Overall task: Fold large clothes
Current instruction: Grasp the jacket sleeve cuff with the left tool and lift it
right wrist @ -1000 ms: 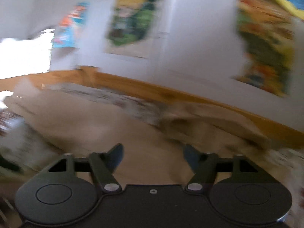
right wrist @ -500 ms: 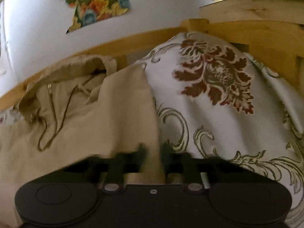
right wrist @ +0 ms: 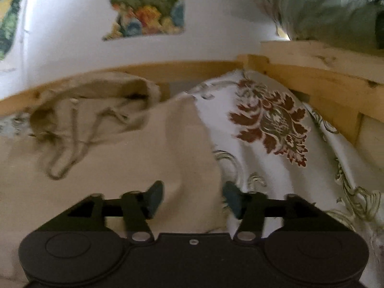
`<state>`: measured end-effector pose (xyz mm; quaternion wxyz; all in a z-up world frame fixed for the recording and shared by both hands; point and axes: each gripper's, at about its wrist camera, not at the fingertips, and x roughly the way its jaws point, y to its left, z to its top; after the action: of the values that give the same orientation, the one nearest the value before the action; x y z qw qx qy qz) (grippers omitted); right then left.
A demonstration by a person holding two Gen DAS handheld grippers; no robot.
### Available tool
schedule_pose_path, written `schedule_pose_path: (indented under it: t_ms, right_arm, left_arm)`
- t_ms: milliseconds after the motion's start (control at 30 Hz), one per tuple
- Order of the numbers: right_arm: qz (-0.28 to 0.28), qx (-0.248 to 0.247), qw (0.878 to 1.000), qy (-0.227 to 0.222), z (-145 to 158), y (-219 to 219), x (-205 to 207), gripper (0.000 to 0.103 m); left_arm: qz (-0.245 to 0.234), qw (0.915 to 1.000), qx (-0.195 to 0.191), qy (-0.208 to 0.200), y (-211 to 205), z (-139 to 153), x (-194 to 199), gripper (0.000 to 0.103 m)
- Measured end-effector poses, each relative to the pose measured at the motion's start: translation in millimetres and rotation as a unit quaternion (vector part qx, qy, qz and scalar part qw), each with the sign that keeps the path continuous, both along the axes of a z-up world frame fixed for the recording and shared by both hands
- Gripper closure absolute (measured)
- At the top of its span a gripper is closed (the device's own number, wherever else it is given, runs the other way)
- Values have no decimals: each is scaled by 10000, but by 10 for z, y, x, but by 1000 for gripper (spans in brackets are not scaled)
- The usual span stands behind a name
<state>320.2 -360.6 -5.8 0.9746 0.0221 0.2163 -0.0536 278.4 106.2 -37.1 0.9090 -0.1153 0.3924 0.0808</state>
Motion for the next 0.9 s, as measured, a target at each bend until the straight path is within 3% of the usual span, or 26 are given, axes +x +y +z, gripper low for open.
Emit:
schedule_pose_path:
  t_ms: [33, 200, 300, 433, 533, 600, 733, 900]
  right_arm:
    - [89, -18, 9999, -73, 29, 87, -87, 11]
    - [569, -45, 9983, -135, 188, 519, -512, 5]
    - [692, 63, 9975, -122, 280, 696, -825, 1]
    - [908, 213, 9956, -99, 345, 890, -1318, 1]
    - [975, 293, 9948, -36, 297, 1017, -1568, 1]
    - [1067, 313, 9938, 43, 233, 1097, -1627, 1]
    - [1384, 37, 9904, 34, 73, 1246, -1605, 1]
    - [1297, 264, 9910, 182, -145, 1205, -1530, 1]
  left_arm:
    - [139, 9999, -16, -32, 86, 63, -47, 1]
    - [861, 9952, 115, -449, 595, 308, -319, 1]
    - [1450, 9867, 106, -728, 1054, 372, -521, 1]
    - [2288, 9678, -114, -1048, 1596, 398, -710, 1]
    - [3043, 9473, -106, -991, 1840, 367, -738, 2]
    - [3231, 9395, -279, -1100, 1930, 364, -688, 2]
    - [3376, 9316, -420, -1280, 1997, 434, -448, 2]
    - [4151, 8955, -705, -1442, 2122, 355, -347, 6]
